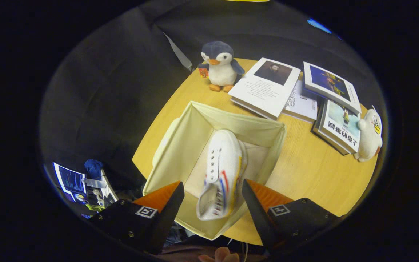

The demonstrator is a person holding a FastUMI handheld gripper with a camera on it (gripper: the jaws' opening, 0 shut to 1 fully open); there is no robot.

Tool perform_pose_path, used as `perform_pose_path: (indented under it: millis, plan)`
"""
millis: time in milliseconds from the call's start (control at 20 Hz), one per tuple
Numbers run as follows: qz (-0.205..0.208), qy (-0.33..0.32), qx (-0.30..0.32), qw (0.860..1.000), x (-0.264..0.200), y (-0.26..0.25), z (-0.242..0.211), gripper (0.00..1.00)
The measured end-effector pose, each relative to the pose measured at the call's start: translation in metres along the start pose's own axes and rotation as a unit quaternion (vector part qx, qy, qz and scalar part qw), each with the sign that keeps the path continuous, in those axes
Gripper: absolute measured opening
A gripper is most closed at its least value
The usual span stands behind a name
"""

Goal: Open the storage box then place both shoes into the box .Put the left shoe in first, then the right shoe, with the right side of both shoes facing outward in a uniform manner.

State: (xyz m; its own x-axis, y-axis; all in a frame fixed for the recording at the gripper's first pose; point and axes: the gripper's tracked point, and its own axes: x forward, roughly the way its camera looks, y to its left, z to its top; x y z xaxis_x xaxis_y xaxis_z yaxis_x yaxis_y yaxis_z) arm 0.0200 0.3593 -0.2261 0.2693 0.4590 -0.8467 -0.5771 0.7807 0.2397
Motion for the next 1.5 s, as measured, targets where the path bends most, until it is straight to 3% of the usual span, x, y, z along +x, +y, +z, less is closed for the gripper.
perform_pose_path:
  millis: [300,500,700,1100,1200,1500]
  plan:
    - [-0.002,-0.052,0.004,0.999,-0.035,-0.012,0.009,0.98]
    - [-0.006,-0.15,0.025,0.988,-0.091,-0.032,0.029,0.98]
    - [-0.055,-0.272,0.032,0.96,-0.169,-0.073,0.045,0.98]
    - [-0.161,-0.439,0.057,0.882,-0.295,-0.143,0.032,0.98]
    - [-0.175,-0.455,0.064,0.871,-0.312,-0.158,0.023,0.98]
    - [-0.198,-0.471,0.098,0.854,-0.347,-0.203,-0.008,0.98]
